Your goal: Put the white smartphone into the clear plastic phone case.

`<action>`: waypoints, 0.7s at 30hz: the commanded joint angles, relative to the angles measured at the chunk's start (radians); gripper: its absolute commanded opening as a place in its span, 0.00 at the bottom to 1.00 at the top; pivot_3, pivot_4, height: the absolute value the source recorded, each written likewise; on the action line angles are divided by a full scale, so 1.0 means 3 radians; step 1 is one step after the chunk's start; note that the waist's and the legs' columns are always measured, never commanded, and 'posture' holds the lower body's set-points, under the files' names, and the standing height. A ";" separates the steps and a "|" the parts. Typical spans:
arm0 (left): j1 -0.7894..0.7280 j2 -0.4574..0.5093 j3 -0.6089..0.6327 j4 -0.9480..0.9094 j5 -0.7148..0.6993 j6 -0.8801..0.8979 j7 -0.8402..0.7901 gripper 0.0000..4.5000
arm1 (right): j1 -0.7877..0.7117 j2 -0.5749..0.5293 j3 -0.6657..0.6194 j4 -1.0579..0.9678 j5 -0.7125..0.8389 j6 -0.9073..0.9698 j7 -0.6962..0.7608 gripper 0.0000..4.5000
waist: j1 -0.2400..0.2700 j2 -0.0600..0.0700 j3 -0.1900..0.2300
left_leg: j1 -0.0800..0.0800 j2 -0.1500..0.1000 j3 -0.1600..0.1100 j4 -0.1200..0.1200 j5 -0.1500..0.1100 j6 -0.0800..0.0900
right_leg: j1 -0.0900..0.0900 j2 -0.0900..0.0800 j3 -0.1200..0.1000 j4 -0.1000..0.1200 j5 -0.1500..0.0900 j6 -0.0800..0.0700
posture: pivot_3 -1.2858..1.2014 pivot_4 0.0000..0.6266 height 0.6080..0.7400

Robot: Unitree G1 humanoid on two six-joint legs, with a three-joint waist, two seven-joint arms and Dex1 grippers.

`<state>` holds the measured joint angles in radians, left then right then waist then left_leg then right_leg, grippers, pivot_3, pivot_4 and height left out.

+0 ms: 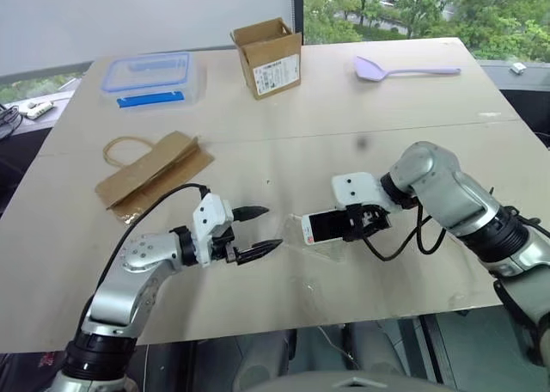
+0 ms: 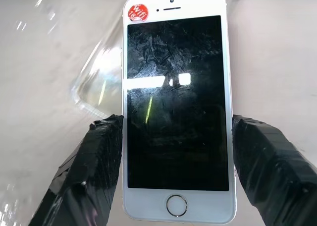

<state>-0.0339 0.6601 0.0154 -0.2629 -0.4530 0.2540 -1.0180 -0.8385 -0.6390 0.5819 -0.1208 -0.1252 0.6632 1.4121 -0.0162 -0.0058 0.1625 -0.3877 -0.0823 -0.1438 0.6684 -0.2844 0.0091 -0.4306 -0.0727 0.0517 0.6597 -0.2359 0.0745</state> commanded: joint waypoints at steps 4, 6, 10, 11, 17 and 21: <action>0.0119 0.0055 -0.0136 -0.0060 0.0328 -0.0255 0.0009 0.84 | 0.0261 -0.0376 -0.0334 -0.0571 0.0084 0.0047 -0.0175 0.64 | 0.0021 0.0000 0.0000 | -0.0002 0.0000 0.0000 -0.0001 0.0000 0.0000 | 0.0000 0.0000 -0.0001 -0.0003 0.0000 0.0000 | 0.52 0.24 1.00; 0.0148 0.0031 -0.0261 -0.0067 0.0465 -0.0329 0.0019 0.84 | 0.0361 -0.0485 -0.0323 -0.0717 0.0063 0.0051 -0.0229 0.64 | 0.0022 0.0000 0.0000 | -0.0005 -0.0001 -0.0001 0.0000 0.0000 0.0000 | 0.0000 -0.0001 -0.0004 -0.0006 0.0000 0.0000 | 0.52 0.24 1.00; 0.0107 -0.0048 -0.0481 0.0072 0.0739 -0.0461 0.0108 0.84 | 0.0477 -0.0595 -0.0236 -0.0899 -0.0045 -0.0004 -0.0325 0.64 | 0.0001 0.0000 0.0000 | -0.0003 0.0000 0.0001 0.0000 0.0000 0.0000 | 0.0000 -0.0002 0.0000 -0.0002 0.0000 0.0000 | 0.52 0.24 1.00; 0.0074 -0.0090 -0.0523 0.0114 0.0801 -0.0454 0.0175 0.84 | 0.0492 -0.0617 -0.0195 -0.0907 -0.0111 -0.0052 -0.0359 0.64 | 0.0003 0.0000 0.0000 | -0.0002 0.0001 0.0001 0.0000 0.0000 0.0000 | 0.0000 -0.0003 0.0000 -0.0001 0.0000 0.0000 | 0.52 0.24 1.00; -0.0038 -0.0260 -0.0648 0.0258 0.1021 -0.0504 0.0398 0.84 | 0.0452 -0.0687 -0.0027 -0.0720 -0.0597 -0.0434 -0.0620 0.64 | 0.0018 -0.0001 -0.0001 | 0.0004 -0.0002 0.0001 0.0002 0.0000 0.0001 | 0.0008 -0.0002 -0.0002 0.0001 0.0000 0.0001 | 0.52 0.24 1.00; -0.0015 -0.0347 -0.0688 0.0253 0.1042 -0.0490 0.0464 0.84 | 0.0309 -0.0648 -0.0014 -0.0380 -0.0894 -0.0802 -0.0830 0.64 | 0.0022 -0.0002 -0.0002 | 0.0019 -0.0003 0.0000 0.0002 0.0000 0.0001 | 0.0025 -0.0002 -0.0004 0.0000 0.0001 0.0002 | 0.52 0.24 1.00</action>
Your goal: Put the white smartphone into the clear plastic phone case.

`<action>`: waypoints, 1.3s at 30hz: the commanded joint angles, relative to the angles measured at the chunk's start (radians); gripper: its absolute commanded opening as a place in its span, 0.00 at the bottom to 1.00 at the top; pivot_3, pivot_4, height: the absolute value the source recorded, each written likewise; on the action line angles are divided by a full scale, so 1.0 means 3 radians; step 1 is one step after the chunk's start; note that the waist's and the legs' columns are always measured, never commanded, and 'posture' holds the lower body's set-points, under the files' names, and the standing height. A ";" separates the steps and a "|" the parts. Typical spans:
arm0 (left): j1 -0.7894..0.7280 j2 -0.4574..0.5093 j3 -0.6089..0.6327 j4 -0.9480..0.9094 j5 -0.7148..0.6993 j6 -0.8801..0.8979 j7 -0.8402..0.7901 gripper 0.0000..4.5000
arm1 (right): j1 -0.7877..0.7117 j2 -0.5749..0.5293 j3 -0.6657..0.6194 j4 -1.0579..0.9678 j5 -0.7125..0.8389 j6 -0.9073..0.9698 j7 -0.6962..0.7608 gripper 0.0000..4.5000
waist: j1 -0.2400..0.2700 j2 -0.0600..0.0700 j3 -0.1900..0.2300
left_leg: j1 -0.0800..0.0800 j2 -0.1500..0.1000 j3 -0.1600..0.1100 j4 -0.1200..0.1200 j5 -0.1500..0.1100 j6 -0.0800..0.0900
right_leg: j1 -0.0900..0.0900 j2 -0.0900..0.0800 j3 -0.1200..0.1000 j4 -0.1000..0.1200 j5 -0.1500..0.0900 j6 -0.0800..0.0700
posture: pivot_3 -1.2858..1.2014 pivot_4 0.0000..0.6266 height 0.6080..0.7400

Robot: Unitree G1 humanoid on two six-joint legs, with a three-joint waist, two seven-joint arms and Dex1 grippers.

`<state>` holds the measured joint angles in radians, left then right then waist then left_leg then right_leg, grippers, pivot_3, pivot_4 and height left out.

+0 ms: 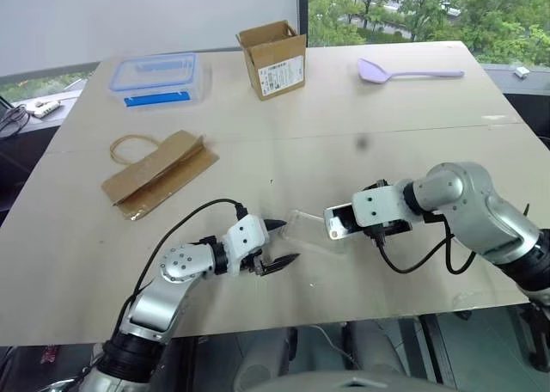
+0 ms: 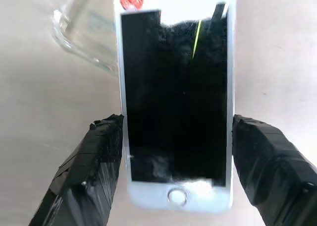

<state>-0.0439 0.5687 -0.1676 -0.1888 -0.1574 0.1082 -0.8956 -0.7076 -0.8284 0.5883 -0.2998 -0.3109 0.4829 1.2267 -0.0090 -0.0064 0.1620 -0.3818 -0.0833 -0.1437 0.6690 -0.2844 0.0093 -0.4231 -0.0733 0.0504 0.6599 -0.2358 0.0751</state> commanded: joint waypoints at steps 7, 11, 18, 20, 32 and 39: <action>-0.0147 -0.0367 -0.0167 -0.0111 -0.0001 0.0325 0.0257 0.84 | -0.0423 0.0106 -0.0121 0.0968 -0.0469 -0.0888 -0.0425 0.64 | -0.0009 0.0000 0.0000 | 0.0007 0.0001 -0.0004 0.0001 0.0001 -0.0001 | 0.0007 0.0002 -0.0005 0.0001 0.0000 0.0000 | 0.52 0.24 1.00; -0.0267 -0.0462 -0.0193 -0.0109 -0.0024 0.0434 0.0313 0.84 | -0.0435 0.0263 -0.0433 0.0907 -0.0056 -0.0441 -0.0143 0.64 | -0.0015 0.0000 0.0000 | 0.0000 0.0002 -0.0003 0.0001 0.0001 -0.0001 | 0.0001 0.0003 -0.0004 -0.0001 0.0000 -0.0001 | 0.52 0.24 1.00; -0.0268 -0.0295 -0.0092 -0.0334 -0.0177 0.0613 0.0183 0.84 | 0.0052 0.0155 -0.0883 0.0207 0.0526 0.0137 0.0095 0.64 | 0.0014 0.0000 0.0000 | -0.0011 0.0002 -0.0009 -0.0003 0.0000 0.0000 | -0.0007 0.0001 -0.0006 -0.0010 -0.0001 -0.0001 | 0.52 0.24 1.00; -0.0297 -0.0273 -0.0022 -0.0376 -0.0251 0.0671 0.0187 0.84 | 0.0242 0.0200 -0.1124 -0.0131 0.0883 0.0635 0.0145 0.64 | 0.0012 0.0001 0.0001 | -0.0012 0.0002 -0.0008 -0.0002 0.0000 0.0000 | -0.0007 0.0000 -0.0005 -0.0010 -0.0001 -0.0001 | 0.52 0.24 1.00; -0.1163 -0.0399 0.0093 0.0302 -0.0109 0.0979 0.0608 0.84 | 0.1430 0.0623 -0.1348 -0.0953 0.1083 0.1347 -0.1103 0.94 | 0.0041 -0.0003 -0.0001 | -0.0005 -0.0002 -0.0004 0.0003 0.0000 0.0000 | -0.0003 0.0001 -0.0003 -0.0001 0.0000 0.0000 | 0.52 0.24 1.00; -0.1794 -0.0424 -0.0439 0.1551 0.0486 0.0351 0.0341 0.84 | 0.1462 0.0698 -0.1153 -0.0841 0.1020 0.1158 -0.1449 0.94 | 0.0049 -0.0005 -0.0003 | -0.0004 -0.0002 -0.0006 0.0004 0.0001 -0.0001 | 0.0000 0.0003 -0.0006 0.0000 0.0000 0.0000 | 0.52 0.24 1.00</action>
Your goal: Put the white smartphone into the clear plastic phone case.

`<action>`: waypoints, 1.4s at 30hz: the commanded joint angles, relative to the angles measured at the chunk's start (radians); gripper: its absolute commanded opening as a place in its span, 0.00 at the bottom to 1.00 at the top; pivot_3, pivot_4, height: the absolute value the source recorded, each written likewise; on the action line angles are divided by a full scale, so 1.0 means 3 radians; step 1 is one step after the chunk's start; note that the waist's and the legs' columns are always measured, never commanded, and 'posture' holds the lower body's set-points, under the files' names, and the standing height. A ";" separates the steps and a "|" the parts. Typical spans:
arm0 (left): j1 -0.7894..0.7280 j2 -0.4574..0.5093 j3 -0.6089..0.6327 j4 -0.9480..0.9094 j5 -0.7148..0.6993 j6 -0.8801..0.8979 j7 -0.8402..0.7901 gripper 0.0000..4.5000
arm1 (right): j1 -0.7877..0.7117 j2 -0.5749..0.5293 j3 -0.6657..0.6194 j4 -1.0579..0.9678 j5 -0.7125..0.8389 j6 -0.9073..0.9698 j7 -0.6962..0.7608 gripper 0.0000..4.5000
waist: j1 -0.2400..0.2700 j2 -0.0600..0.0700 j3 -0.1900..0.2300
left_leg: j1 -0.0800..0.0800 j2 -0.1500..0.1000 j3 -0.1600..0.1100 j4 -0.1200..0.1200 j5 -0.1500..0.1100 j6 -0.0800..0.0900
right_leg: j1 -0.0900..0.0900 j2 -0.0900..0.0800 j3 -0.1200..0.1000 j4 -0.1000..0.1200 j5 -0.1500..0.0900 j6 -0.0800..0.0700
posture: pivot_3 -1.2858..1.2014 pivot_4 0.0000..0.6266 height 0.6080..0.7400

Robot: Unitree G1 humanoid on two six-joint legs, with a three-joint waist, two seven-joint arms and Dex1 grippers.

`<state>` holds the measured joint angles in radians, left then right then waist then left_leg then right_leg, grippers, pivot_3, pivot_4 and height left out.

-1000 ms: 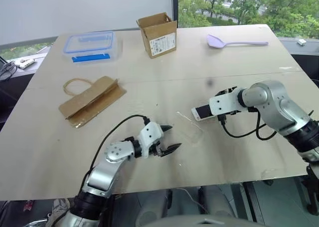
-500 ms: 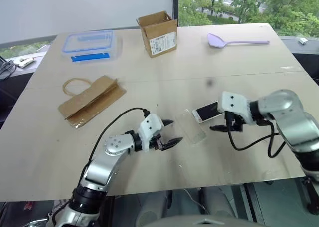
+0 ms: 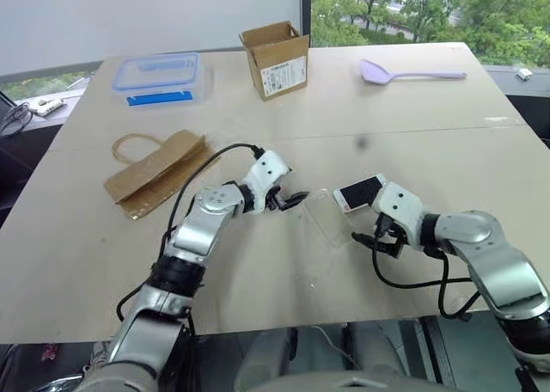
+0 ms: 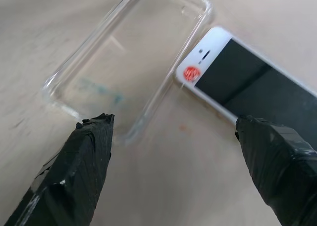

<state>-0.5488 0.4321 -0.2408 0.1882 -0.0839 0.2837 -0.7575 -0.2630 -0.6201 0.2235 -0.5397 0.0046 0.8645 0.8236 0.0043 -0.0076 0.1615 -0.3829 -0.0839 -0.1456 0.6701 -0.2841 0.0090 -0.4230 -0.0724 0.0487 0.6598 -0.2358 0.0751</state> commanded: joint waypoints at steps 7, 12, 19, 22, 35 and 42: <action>0.0023 0.0145 -0.0154 0.0123 0.0231 -0.0263 -0.0320 0.84 | -0.0042 -0.0121 0.0036 -0.0093 0.0042 -0.0160 -0.0146 0.94 | -0.0022 -0.0002 -0.0004 | 0.0005 0.0000 0.0000 0.0000 0.0000 0.0000 | 0.0004 0.0000 0.0001 -0.0001 0.0000 0.0000 | 0.52 0.24 1.00; 0.0109 0.0116 -0.0136 -0.0081 0.0228 -0.0102 -0.0299 0.84 | -0.0058 -0.0419 -0.0040 -0.0219 0.0294 -0.0174 0.0110 0.94 | -0.0039 -0.0002 -0.0004 | 0.0004 0.0001 -0.0003 -0.0001 0.0000 0.0001 | 0.0005 0.0000 -0.0002 -0.0002 0.0000 0.0001 | 0.52 0.24 1.00; 0.0303 0.0245 -0.0150 -0.0410 0.0204 0.0176 -0.0404 0.84 | -0.0282 -0.0156 0.0230 0.0139 0.0144 -0.0129 -0.0209 0.94 | -0.0072 -0.0005 -0.0006 | 0.0013 0.0003 -0.0002 0.0000 0.0000 0.0000 | 0.0013 0.0001 -0.0002 0.0001 0.0000 0.0001 | 0.52 0.24 1.00; 0.0496 0.0369 -0.0100 -0.0745 0.0092 0.0480 -0.0490 0.84 | -0.0321 -0.0236 0.0386 0.0281 -0.0069 -0.0280 -0.0273 0.94 | -0.0071 -0.0005 -0.0006 | 0.0012 0.0004 -0.0003 -0.0001 0.0000 0.0000 | 0.0011 0.0002 -0.0002 0.0001 -0.0001 0.0000 | 0.52 0.24 1.00; 0.0950 0.0477 0.0539 -0.1685 -0.0814 0.1486 -0.0458 0.84 | -0.0637 -0.0074 0.0403 0.0926 -0.0256 -0.1278 -0.0290 0.94 | -0.0062 -0.0009 -0.0008 | 0.0013 0.0004 -0.0003 -0.0002 0.0000 0.0000 | 0.0012 0.0002 -0.0002 0.0002 -0.0001 0.0000 | 0.52 0.24 1.00; 0.0691 0.0548 0.0715 -0.1201 -0.0888 0.1010 -0.0654 0.84 | -0.0401 -0.0176 0.0243 0.0630 0.0007 -0.1561 0.0001 0.94 | -0.0055 -0.0009 -0.0007 | 0.0008 0.0004 -0.0005 -0.0002 0.0000 0.0000 | 0.0008 0.0001 -0.0005 -0.0003 -0.0001 0.0000 | 0.52 0.24 1.00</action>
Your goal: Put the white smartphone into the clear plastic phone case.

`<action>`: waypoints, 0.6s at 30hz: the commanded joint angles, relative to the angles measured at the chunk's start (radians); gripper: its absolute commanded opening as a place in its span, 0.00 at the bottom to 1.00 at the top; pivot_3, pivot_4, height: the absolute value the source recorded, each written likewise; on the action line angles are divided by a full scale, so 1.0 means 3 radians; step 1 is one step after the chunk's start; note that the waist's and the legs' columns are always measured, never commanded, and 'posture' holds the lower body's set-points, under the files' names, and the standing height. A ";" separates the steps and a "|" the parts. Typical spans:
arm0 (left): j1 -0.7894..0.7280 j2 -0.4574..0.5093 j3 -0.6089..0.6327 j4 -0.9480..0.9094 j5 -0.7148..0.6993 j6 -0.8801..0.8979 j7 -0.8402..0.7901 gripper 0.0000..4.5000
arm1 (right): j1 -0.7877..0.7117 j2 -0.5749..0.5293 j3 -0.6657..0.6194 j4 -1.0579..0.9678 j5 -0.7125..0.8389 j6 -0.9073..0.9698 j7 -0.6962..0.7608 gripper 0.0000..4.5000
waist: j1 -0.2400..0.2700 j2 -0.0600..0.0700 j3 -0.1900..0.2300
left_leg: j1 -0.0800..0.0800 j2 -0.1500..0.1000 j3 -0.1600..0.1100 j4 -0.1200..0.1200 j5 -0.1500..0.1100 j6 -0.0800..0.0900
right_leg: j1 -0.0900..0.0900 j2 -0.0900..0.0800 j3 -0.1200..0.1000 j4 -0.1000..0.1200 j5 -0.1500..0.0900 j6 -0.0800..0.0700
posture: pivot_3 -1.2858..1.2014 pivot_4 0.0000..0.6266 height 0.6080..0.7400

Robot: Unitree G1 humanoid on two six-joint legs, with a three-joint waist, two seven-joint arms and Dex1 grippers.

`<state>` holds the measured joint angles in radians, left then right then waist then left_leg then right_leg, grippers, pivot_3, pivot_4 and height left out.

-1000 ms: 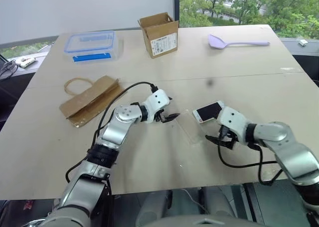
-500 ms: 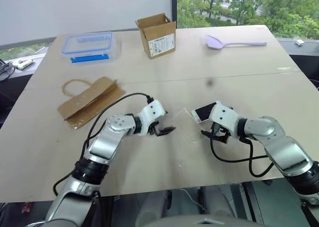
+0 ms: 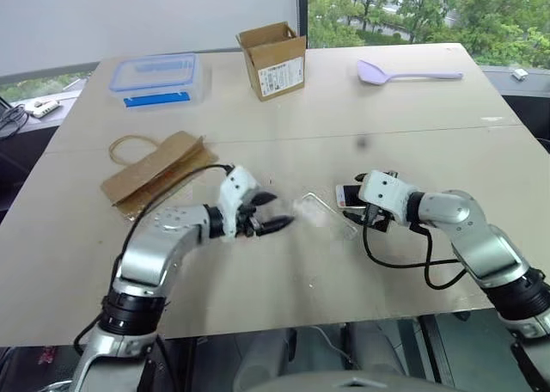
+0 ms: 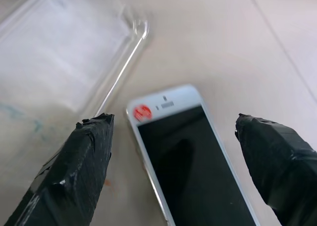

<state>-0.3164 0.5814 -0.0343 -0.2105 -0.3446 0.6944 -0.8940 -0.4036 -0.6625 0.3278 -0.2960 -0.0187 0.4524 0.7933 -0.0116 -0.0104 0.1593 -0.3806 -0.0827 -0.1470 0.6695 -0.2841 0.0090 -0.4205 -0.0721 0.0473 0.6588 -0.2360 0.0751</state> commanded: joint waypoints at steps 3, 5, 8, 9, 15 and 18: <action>-0.0186 0.0157 -0.0043 0.0220 -0.0087 -0.0618 -0.0565 0.84 | 0.0120 -0.0032 -0.0159 -0.0242 0.0128 -0.0203 0.0122 0.94 | -0.0008 0.0000 0.0001 | -0.0002 0.0000 0.0002 -0.0001 0.0000 0.0000 | -0.0001 0.0000 0.0002 -0.0003 0.0000 0.0000 | 0.52 0.24 1.00; -0.0236 0.0237 -0.0126 0.0262 -0.0109 -0.0760 -0.0837 0.84 | 0.0122 -0.0023 -0.0245 -0.0243 0.0176 -0.0117 0.0097 0.94 | -0.0008 0.0000 0.0001 | -0.0003 0.0000 0.0002 -0.0001 0.0000 0.0000 | -0.0003 0.0000 0.0002 -0.0003 0.0000 0.0000 | 0.52 0.24 1.00; -0.0347 0.0306 -0.0424 0.0493 0.0078 -0.1316 -0.1322 0.84 | 0.0201 -0.0140 -0.0395 -0.0224 0.0220 -0.0026 0.0129 0.94 | 0.0003 0.0001 0.0001 | -0.0002 0.0000 0.0002 -0.0002 0.0000 0.0000 | -0.0002 0.0000 0.0002 -0.0003 0.0000 0.0000 | 0.52 0.24 1.00; -0.0414 0.0273 -0.0512 0.0603 0.0128 -0.1465 -0.1419 0.84 | 0.0247 -0.0187 -0.0432 -0.0238 0.0235 -0.0026 0.0155 0.94 | 0.0015 0.0000 0.0001 | -0.0003 -0.0001 0.0002 -0.0002 0.0000 0.0000 | -0.0002 -0.0001 0.0002 -0.0004 0.0000 -0.0001 | 0.52 0.24 1.00; -0.0895 -0.0074 -0.1012 0.1506 0.0526 -0.2386 -0.1852 0.84 | 0.0596 -0.0375 -0.0690 -0.0518 0.0473 0.0147 0.0279 0.94 | 0.0027 -0.0001 0.0002 | -0.0006 -0.0002 0.0000 -0.0001 0.0000 0.0001 | -0.0002 0.0000 -0.0002 -0.0005 0.0000 -0.0001 | 0.52 0.24 1.00; -0.1229 -0.0394 -0.1139 0.2116 0.0679 -0.2674 -0.1886 0.84 | 0.0874 -0.0474 -0.0864 -0.0710 0.0631 0.0176 0.0344 0.94 | 0.0022 -0.0003 0.0003 | -0.0009 -0.0004 0.0001 0.0002 0.0000 0.0002 | -0.0002 0.0000 -0.0002 -0.0005 0.0000 0.0000 | 0.52 0.24 1.00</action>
<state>-0.6426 0.4853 -0.3644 0.3522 -0.1678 -0.0392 -1.4425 -0.1661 -0.7849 0.1269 -0.4447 0.1355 0.5029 0.8832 -0.0050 -0.0112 0.1602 -0.3831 -0.0838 -0.1464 0.6701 -0.2843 0.0097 -0.4210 -0.0721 0.0472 0.6571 -0.2360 0.0752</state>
